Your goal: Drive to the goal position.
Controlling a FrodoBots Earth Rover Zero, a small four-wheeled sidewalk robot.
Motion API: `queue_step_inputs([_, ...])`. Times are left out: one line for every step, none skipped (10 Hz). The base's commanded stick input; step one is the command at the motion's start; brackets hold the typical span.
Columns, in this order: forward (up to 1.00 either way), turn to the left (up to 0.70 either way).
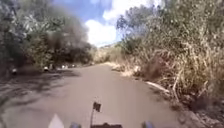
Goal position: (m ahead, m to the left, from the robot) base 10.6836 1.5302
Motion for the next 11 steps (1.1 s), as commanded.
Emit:
queue_step_inputs([0.70, 0.00])
queue_step_inputs([0.70, 0.00])
queue_step_inputs([0.70, 0.00])
queue_step_inputs([0.70, 0.00])
queue_step_inputs([0.70, 0.00])
queue_step_inputs([0.70, 0.00])
queue_step_inputs([0.70, 0.00])
queue_step_inputs([0.70, 0.00])
queue_step_inputs([0.70, 0.00])
queue_step_inputs([0.70, 0.00])
queue_step_inputs([0.70, 0.00])
